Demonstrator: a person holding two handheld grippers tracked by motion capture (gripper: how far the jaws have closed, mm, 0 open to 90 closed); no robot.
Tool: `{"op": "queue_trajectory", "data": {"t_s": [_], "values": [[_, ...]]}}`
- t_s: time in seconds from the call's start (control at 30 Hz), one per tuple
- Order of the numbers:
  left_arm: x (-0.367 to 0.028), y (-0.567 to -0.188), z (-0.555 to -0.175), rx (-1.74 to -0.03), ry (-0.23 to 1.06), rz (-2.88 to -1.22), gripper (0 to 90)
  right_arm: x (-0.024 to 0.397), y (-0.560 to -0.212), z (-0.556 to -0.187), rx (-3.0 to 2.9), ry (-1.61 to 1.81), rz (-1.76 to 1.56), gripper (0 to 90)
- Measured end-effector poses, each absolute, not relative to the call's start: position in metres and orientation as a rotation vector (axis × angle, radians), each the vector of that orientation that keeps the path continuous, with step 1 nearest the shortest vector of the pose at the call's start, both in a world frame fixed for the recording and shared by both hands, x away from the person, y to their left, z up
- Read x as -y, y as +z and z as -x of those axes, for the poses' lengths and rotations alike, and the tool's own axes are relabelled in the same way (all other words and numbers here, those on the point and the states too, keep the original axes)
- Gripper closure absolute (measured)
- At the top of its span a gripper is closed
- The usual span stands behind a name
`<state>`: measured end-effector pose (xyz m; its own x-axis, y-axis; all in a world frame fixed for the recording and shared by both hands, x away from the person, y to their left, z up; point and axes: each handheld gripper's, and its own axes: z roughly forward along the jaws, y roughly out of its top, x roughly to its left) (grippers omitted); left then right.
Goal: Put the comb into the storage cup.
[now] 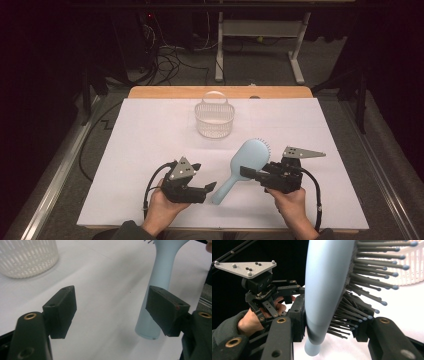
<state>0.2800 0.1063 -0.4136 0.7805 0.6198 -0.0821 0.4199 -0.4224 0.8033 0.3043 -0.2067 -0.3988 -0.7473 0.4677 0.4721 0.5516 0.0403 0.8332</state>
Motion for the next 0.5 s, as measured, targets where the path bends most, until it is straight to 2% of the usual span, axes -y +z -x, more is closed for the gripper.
{"op": "queue_trajectory", "data": {"t_s": [0.5], "values": [[-0.134, -0.414, -0.280, -0.830, 0.322, -2.033, 23.9, 0.208, -0.391, -0.312, 2.258, -1.809, 1.105, 55.0]]}}
